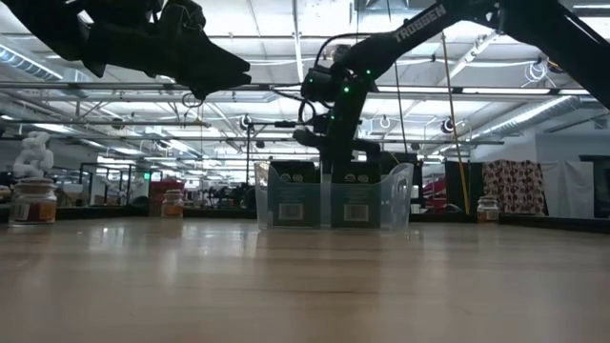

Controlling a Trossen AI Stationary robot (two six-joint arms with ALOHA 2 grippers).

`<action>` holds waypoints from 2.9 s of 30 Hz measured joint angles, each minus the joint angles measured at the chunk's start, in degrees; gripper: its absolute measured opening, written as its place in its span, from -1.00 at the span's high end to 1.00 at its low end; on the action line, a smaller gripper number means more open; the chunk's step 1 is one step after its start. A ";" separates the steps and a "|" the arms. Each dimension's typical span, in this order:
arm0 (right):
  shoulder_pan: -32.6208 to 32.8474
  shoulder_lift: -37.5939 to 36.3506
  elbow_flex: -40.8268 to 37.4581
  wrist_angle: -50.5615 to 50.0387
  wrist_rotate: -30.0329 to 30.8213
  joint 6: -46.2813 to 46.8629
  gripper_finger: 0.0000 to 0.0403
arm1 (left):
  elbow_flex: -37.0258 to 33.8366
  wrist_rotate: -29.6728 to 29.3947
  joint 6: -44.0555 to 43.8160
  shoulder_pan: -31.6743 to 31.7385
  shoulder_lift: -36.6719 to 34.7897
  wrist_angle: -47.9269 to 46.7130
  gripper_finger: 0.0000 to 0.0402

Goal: Sort spices by type
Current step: Put the red seasoning bottle into the gray bin

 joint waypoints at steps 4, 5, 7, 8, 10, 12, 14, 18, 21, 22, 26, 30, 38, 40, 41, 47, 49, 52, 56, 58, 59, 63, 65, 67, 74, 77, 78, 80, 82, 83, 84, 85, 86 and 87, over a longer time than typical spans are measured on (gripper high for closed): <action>-0.37 0.32 0.00 0.85 1.52 0.27 0.99 | 0.00 0.00 0.00 0.01 -0.01 0.00 -0.05; -0.42 0.32 0.00 0.74 1.79 0.52 1.00 | 0.00 0.00 0.00 0.00 -0.02 -0.01 -0.05; -0.66 0.35 0.00 0.66 1.68 1.10 1.00 | 0.00 0.00 0.00 0.00 -0.02 -0.04 -0.05; -0.69 0.35 0.00 0.49 1.68 1.61 1.00 | 0.00 0.00 0.00 0.02 0.00 -0.04 -0.05; -0.83 0.35 0.00 0.15 1.78 2.71 1.00 | 0.00 0.00 0.00 0.01 -0.01 -0.02 -0.05; -1.07 0.35 0.00 0.21 2.13 3.78 1.00 | 0.00 0.00 0.00 0.00 0.00 -0.04 -0.05; -1.11 0.35 0.00 0.06 4.16 4.88 1.00 | 0.00 0.00 0.01 0.02 0.00 -0.04 -0.05; -1.17 0.37 0.00 -0.42 5.89 5.64 1.00 | 0.00 0.00 0.00 0.02 0.00 -0.04 -0.05; -1.26 0.37 0.00 -0.57 5.92 6.01 1.00 | 0.00 0.00 0.00 0.00 -0.01 -0.03 -0.05; -1.35 0.37 0.00 -0.62 5.90 6.20 1.00 | 0.00 0.00 0.01 0.00 0.00 -0.03 -0.05; -1.89 0.37 0.00 -1.39 5.98 6.53 1.00 | 0.00 0.00 0.00 0.00 -0.02 -0.02 -0.05; -2.18 0.37 0.00 -2.82 8.12 6.78 1.00 | 0.00 0.00 0.00 0.00 -0.01 -0.03 -0.05; -1.80 0.37 0.00 -1.27 10.54 5.72 1.00 | 0.00 0.00 0.01 0.00 0.00 -0.02 -0.05; -1.39 0.37 0.00 0.08 10.51 5.11 1.00 | 0.00 0.00 0.01 0.01 0.00 -0.02 -0.05; -1.23 0.37 0.00 0.77 10.44 4.73 1.00 | 0.00 0.00 0.02 0.02 0.00 -0.03 -0.05; -0.58 -0.74 0.03 2.79 5.94 2.34 1.00 | 0.00 0.00 0.02 0.00 -0.01 -0.07 -0.05; -0.46 -1.57 0.02 3.08 3.62 0.96 1.00 | 0.00 0.00 0.02 0.02 -0.02 -0.18 -0.05; -0.18 -3.62 0.02 2.82 1.29 -0.92 1.00 | 0.00 0.00 0.02 0.02 -0.02 -0.33 -0.05; 0.62 -7.57 0.02 0.83 1.35 -3.74 1.00 | 0.00 0.00 0.07 0.02 0.00 -0.59 -0.05; 1.23 -9.80 0.04 -1.42 1.41 -5.68 1.00 | 0.00 0.00 0.13 0.02 0.00 -0.72 -0.05; 1.58 -10.92 0.04 -2.96 1.41 -6.83 1.00 | 0.00 -0.02 0.17 0.02 -0.02 -0.83 -0.05; 3.51 -14.44 0.04 -10.42 1.80 -9.51 1.00 | 0.00 -0.01 0.16 0.02 0.00 -1.45 -0.05; 4.91 -16.20 -0.79 -12.80 4.12 -10.13 1.00 | 0.00 0.00 0.11 0.02 0.00 -1.59 -0.05; 6.13 -18.74 -3.50 -15.18 6.88 -11.20 1.00 | 0.00 0.00 -0.13 0.00 0.00 -1.73 -0.05; 7.52 -37.46 -28.51 -1.86 5.28 -11.34 1.00 | 0.00 -0.02 -3.07 -0.76 0.00 -4.02 -0.05; 7.57 -47.58 -40.65 10.04 -0.19 -12.27 1.00 | -0.01 -0.96 -4.45 -1.02 -0.01 -5.22 -0.05; 7.58 -50.71 -44.16 13.85 -2.34 -13.21 1.00 | -0.02 -1.52 -5.74 -1.01 0.00 -5.18 -0.05; 7.59 -56.23 -50.41 20.60 -5.84 -14.86 1.00 | -0.02 -2.81 -8.16 -1.09 0.00 -5.06 -0.05; 7.58 -60.87 -55.65 25.81 -6.98 -15.96 1.00 | -0.02 -4.86 -10.64 -1.12 0.00 -5.01 -0.05; 7.57 -62.67 -57.83 27.57 -7.59 -16.54 1.00 | -0.02 -6.04 -12.08 -1.12 0.00 -5.01 -0.05; 7.57 -64.20 -59.70 28.90 -7.72 -17.12 1.00 | -0.02 -7.27 -13.57 -1.12 0.00 -5.00 -0.05; 7.57 -65.58 -61.50 29.86 -7.72 -17.66 1.00 | -0.02 -8.42 -15.11 -1.12 0.00 -4.99 -0.05; 7.57 -66.63 -62.94 30.59 -7.74 -18.03 1.00 | -0.02 -9.39 -16.65 -1.12 0.00 -5.01 -0.05; 7.57 -67.45 -64.25 31.42 -7.76 -18.57 1.00 | -0.02 -10.23 -18.08 -1.12 0.00 -4.96 -0.05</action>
